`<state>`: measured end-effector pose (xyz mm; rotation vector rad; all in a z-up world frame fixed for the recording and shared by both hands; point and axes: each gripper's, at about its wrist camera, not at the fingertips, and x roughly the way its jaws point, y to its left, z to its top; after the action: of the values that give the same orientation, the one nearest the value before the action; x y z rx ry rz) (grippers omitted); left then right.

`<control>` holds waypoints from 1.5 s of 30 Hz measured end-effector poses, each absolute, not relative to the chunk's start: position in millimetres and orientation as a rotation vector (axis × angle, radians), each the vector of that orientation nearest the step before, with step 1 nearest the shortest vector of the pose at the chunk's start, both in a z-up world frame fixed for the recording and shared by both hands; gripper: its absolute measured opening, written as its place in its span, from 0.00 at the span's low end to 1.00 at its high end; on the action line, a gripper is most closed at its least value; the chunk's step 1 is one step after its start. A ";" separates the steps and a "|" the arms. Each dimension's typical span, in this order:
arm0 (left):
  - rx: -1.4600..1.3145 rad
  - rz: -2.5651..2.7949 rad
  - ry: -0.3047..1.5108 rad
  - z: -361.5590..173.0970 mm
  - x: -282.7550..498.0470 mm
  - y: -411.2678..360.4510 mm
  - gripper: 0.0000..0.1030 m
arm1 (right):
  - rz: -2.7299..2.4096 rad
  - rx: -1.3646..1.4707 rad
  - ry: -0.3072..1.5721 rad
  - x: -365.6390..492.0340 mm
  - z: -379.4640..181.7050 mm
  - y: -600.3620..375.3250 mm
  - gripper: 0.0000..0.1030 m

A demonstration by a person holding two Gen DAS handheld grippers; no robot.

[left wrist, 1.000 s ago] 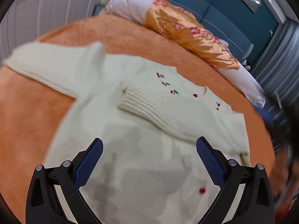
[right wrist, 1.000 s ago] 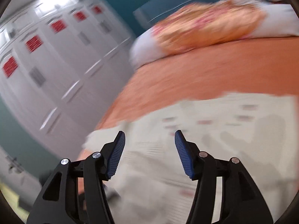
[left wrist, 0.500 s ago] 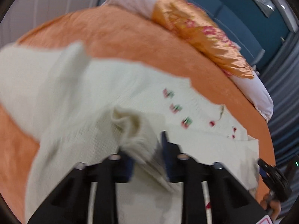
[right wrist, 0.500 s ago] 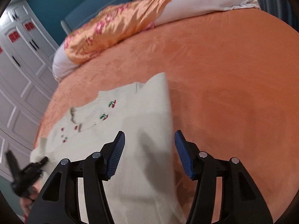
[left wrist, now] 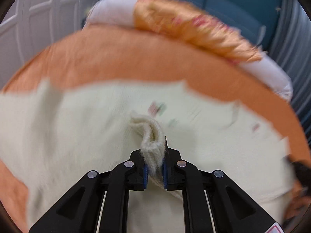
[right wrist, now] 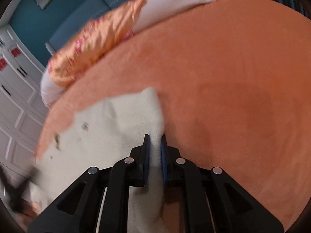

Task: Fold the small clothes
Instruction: 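Grasp the other sleeve cuff with the left tool, then fold the held sleeve across the cardigan body with the left tool, then open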

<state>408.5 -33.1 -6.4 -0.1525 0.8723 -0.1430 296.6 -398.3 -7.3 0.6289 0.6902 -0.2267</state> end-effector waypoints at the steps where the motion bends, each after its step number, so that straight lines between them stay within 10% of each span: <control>1: -0.185 -0.147 0.861 -12.8 403.9 -27.9 0.10 | -0.229 0.600 0.650 288.2 5.2 -393.4 0.10; 19: -0.263 -0.117 0.826 -1.6 352.8 15.0 0.28 | -0.221 0.128 0.802 280.7 -23.9 -308.8 0.00; 38: -0.716 0.463 0.815 11.8 368.5 393.9 0.48 | -0.197 0.188 0.762 268.3 -26.2 -314.3 0.00; 41: -0.818 0.469 0.782 3.2 375.1 399.3 0.42 | -0.199 0.187 0.760 268.1 -26.5 -314.6 0.00; 43: -0.810 0.450 0.784 7.5 381.5 394.1 0.08 | -0.193 0.197 0.758 267.6 -26.7 -315.4 0.00; 45: -0.775 0.423 0.753 24.6 382.6 383.9 0.08 | -0.188 0.208 0.755 267.3 -26.6 -316.3 0.00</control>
<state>382.6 383.9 24.6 -0.7754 0.7528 0.4232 267.3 -316.3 -26.6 0.2077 0.7547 -0.1882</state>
